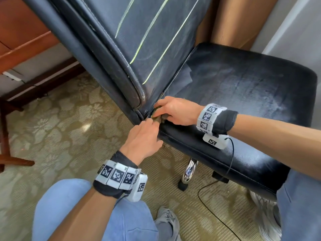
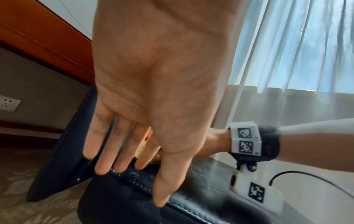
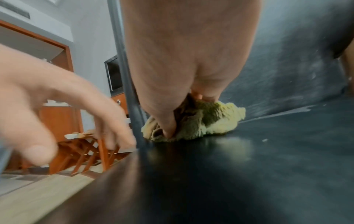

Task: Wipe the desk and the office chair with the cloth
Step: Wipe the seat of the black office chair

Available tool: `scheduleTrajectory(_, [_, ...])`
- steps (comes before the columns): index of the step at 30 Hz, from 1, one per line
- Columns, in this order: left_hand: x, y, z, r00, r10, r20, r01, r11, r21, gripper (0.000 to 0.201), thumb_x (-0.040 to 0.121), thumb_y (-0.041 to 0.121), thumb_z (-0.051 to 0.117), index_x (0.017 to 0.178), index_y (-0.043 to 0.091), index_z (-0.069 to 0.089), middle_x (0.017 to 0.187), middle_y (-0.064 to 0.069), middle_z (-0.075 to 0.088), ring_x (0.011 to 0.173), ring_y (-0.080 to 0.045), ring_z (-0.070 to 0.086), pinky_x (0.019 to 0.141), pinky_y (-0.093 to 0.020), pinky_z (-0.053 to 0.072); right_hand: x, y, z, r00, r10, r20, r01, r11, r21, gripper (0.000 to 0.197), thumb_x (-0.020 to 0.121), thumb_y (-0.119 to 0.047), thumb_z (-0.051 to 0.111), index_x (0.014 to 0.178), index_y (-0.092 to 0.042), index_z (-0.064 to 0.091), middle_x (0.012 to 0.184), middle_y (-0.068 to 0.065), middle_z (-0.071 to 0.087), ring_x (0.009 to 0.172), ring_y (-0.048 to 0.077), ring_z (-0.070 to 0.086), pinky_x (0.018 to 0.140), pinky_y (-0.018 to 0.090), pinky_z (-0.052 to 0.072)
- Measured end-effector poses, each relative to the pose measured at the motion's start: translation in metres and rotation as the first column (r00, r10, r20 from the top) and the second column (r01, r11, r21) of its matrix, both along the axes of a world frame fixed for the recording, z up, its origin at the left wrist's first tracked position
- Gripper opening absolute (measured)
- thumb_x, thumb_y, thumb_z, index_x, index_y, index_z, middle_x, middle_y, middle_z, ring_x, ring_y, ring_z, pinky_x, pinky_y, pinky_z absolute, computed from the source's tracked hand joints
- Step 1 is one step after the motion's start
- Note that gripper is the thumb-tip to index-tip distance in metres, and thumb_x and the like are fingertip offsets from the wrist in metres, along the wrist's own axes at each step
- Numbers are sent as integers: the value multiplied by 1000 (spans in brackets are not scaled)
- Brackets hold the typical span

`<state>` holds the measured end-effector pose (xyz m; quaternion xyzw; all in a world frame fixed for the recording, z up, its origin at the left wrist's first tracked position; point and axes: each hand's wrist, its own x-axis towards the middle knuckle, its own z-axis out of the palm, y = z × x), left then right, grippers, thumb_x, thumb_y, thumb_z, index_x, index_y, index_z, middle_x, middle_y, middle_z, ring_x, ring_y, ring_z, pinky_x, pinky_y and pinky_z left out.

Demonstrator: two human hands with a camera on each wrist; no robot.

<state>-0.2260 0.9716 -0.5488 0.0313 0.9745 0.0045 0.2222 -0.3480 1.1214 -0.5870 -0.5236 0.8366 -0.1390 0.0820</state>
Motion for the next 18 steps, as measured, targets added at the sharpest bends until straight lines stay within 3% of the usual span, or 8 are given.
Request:
scheduleTrajectory(2, [3,-4,4,999,3,33,-4,1000,28,59,100,45,62,149,17,43,141,-2,51,128,-26,53,98,-42,49,-17,1,2,1000,-15,-28,16,1000,21,48,92,-8,61,134,-32,62,131,-3,58,113,26,55,88,42,53])
scheduleTrajectory(4, [5,-9,7,998,4,59,-8,997,78,63,101,45,60,155,22,38,153,3,46,138,-22,49,107,-44,46,-39,6,2,975,-201,-99,204,979,14,49,87,-8,60,129,-34,57,127,-2,58,110,31,56,84,48,55])
scheduleTrajectory(7, [9,-14,8,996,-10,88,-2,990,141,69,102,44,59,162,27,30,165,12,34,149,-15,37,118,-41,38,-70,17,1,849,-521,-93,522,853,-6,42,85,-10,60,122,-29,59,121,6,55,109,40,56,82,52,56])
scheduleTrajectory(9, [10,-16,7,994,-30,102,14,988,152,70,103,43,59,163,29,26,167,13,29,151,-13,33,120,-41,35,-78,16,6,796,-605,-19,605,796,-4,39,84,-10,62,120,-24,63,116,11,56,108,41,58,85,47,55])
scheduleTrajectory(12, [9,-20,5,989,-46,138,26,989,143,72,103,41,59,164,29,22,169,14,24,154,-12,28,122,-42,33,-62,0,10,831,-555,34,556,831,-17,40,81,-5,63,119,-16,65,110,13,60,106,37,61,86,45,53])
scheduleTrajectory(15, [7,-19,4,983,-60,175,40,992,119,75,103,41,58,165,29,18,170,16,17,154,-14,27,122,-44,33,-34,-23,5,925,-376,49,378,925,-45,41,81,-5,62,119,-20,65,109,7,62,105,32,63,87,44,53])
scheduleTrajectory(18, [7,-16,3,970,-60,237,37,994,100,78,103,41,57,166,28,12,171,17,11,154,-17,28,120,-45,35,-16,-38,2,977,-205,52,206,979,1,41,90,-8,63,128,-23,66,115,3,61,105,26,61,85,38,49])
